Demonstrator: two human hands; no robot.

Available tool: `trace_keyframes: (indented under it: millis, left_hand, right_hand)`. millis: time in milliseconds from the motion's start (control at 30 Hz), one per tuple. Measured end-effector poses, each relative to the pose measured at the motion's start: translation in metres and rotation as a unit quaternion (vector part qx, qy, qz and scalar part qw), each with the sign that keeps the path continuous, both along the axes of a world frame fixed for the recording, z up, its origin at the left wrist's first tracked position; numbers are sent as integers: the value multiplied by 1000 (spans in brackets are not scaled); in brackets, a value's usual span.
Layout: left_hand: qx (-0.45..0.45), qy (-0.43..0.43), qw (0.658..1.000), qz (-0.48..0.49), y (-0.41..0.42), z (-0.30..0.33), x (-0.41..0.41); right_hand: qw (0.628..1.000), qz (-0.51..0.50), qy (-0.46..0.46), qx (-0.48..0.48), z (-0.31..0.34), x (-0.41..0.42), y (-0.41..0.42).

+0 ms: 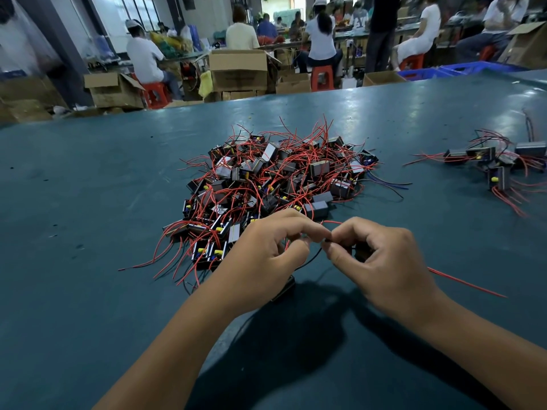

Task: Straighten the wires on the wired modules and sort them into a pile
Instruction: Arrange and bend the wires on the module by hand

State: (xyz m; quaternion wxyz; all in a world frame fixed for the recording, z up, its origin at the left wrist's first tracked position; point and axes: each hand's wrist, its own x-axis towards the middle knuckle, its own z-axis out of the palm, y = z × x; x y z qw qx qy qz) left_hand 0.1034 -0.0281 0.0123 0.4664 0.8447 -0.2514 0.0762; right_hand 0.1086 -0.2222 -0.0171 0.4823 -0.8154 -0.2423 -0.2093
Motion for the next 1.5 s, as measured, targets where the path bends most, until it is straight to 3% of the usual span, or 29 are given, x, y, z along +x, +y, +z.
trace_keyframes:
  millis: [100, 233, 467, 667, 767, 900, 1067, 1233, 1500]
  left_hand:
    - [7, -4, 1000, 5, 0, -4, 2]
    - [-105, 141, 984, -9, -6, -12, 6]
    - [-71, 83, 994, -9, -6, -23, 12]
    - [32, 0, 999, -3, 5, -16, 14]
    - [48, 13, 999, 10, 4, -15, 11]
    - [76, 5, 996, 48, 9, -13, 10]
    - [200, -37, 974, 101, 13, -12, 11]
    - [104, 2, 986, 131, 9, -14, 17]
    - [133, -16, 983, 130, 1, -27, 20]
  right_hand:
    - [1000, -2, 10, 13, -1, 2, 0]
    - [1000, -5, 15, 27, 0, 5, -1]
    - [999, 39, 16, 11, 5, 11, -8]
    - [997, 45, -17, -55, 7, 18, -17]
    - [993, 75, -27, -91, 11, 20, -23]
    - [995, 62, -25, -69, 22, 28, -37]
    - [965, -12, 14, -260, 21, 39, -51]
    - [986, -23, 25, -165, 9, 38, -29]
    - [989, -33, 43, -136, 3, 41, -31]
